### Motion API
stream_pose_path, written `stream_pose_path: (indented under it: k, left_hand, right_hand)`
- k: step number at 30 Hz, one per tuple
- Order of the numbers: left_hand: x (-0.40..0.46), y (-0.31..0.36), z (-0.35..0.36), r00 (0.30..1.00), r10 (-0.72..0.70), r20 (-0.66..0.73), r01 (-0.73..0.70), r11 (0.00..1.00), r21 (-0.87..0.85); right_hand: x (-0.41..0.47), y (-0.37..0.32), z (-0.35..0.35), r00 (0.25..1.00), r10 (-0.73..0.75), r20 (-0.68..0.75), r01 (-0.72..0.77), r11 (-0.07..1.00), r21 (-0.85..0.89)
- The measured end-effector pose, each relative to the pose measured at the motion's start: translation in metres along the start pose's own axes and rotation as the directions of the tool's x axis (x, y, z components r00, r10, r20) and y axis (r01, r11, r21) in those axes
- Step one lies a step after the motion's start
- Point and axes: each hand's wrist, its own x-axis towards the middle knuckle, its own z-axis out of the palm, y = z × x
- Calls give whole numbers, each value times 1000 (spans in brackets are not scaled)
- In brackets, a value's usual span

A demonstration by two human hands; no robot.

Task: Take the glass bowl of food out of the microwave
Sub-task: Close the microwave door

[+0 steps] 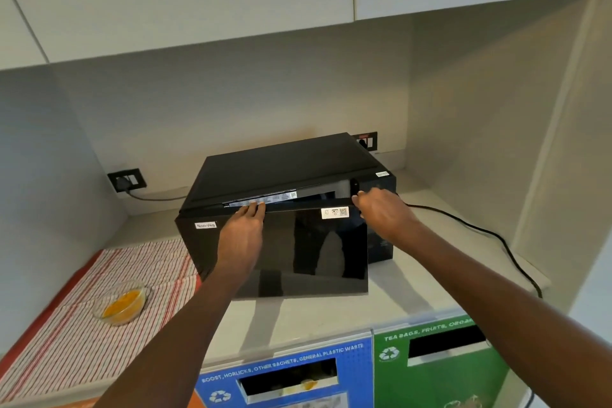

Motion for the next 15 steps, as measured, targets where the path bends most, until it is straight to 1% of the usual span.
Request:
stream_pose_path:
  k: [2, 4, 8, 15]
  left_hand:
    - [5, 3, -1, 1000, -6, 28, 5, 1000, 26]
    - [8, 4, -1, 998, -15, 57, 13, 999, 29]
    - [15, 7, 2, 996, -31, 84, 29, 999, 30]
    - [23, 10, 12, 995, -63, 73, 63, 998, 2]
  right_hand:
    - [0, -1, 8, 996, -6, -84, 4, 1000, -26]
    - [4, -1, 15, 992, -3, -127, -3, 999, -45]
    - [19, 2, 29, 989, 7, -147, -15, 998, -57]
    - [42, 8, 54, 984, 28, -175, -36, 998, -44]
